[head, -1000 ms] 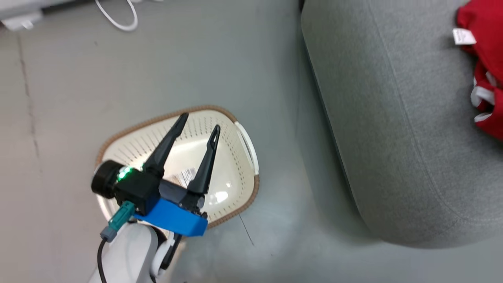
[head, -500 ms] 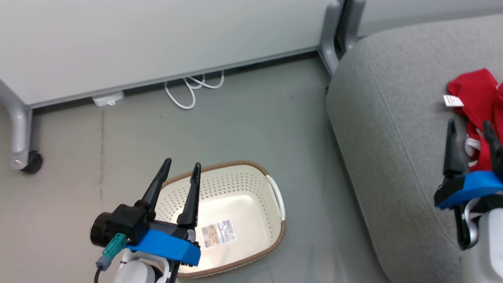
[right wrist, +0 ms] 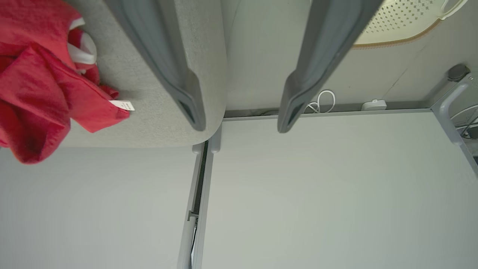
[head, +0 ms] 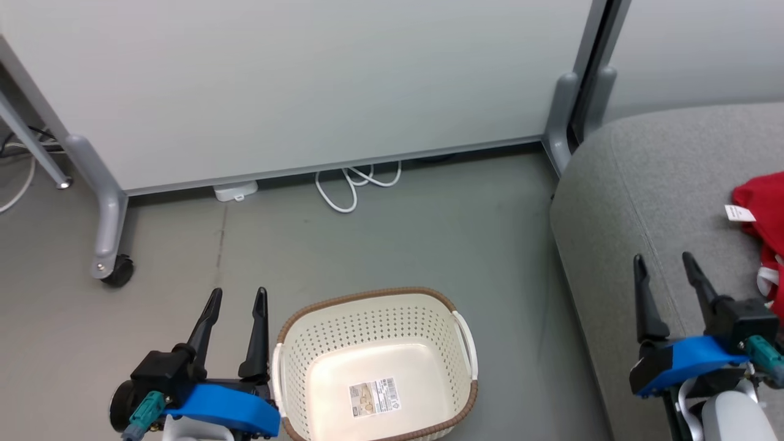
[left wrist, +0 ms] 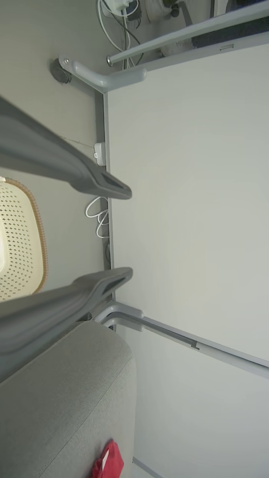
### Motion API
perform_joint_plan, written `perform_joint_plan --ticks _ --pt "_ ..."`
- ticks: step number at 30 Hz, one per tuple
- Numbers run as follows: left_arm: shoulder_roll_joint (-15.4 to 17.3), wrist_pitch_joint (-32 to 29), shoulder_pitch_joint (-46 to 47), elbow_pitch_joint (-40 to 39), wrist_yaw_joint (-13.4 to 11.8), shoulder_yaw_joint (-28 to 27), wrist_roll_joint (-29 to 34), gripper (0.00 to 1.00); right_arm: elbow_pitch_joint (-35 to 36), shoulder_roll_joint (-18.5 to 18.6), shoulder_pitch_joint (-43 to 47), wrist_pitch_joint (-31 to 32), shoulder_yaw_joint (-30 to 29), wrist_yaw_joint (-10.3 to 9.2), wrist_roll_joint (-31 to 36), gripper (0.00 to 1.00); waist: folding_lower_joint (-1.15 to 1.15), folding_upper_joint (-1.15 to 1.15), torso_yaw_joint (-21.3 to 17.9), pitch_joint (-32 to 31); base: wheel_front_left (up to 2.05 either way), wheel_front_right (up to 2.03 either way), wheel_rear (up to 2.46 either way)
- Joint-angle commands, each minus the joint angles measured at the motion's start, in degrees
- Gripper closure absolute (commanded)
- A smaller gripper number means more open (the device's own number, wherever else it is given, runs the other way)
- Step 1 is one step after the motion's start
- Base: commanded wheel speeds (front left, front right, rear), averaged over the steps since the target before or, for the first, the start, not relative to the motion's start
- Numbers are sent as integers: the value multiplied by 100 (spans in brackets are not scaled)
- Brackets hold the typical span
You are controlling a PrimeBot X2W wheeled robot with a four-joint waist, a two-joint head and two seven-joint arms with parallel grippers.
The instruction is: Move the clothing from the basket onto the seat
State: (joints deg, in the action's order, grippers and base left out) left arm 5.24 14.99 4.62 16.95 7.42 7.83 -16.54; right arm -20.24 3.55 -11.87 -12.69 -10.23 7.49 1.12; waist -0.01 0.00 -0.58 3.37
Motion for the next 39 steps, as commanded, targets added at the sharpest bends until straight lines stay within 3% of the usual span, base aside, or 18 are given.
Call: perform_joint_plan --ticks 1,15,39 --pt "-8 28 -45 22 10 -62 30 0 74 -26 132 -9 36 1 -35 0 1 0 82 -81 0 0 0" --pt "-5 28 -206 160 10 -245 -56 0 661 -70 1000 105 396 1 -562 0 1 0 294 -347 0 0 0" --pt "131 28 -250 336 10 -8 -215 0 632 -72 1029 140 357 1 -710 0 1 0 299 -378 0 0 0"
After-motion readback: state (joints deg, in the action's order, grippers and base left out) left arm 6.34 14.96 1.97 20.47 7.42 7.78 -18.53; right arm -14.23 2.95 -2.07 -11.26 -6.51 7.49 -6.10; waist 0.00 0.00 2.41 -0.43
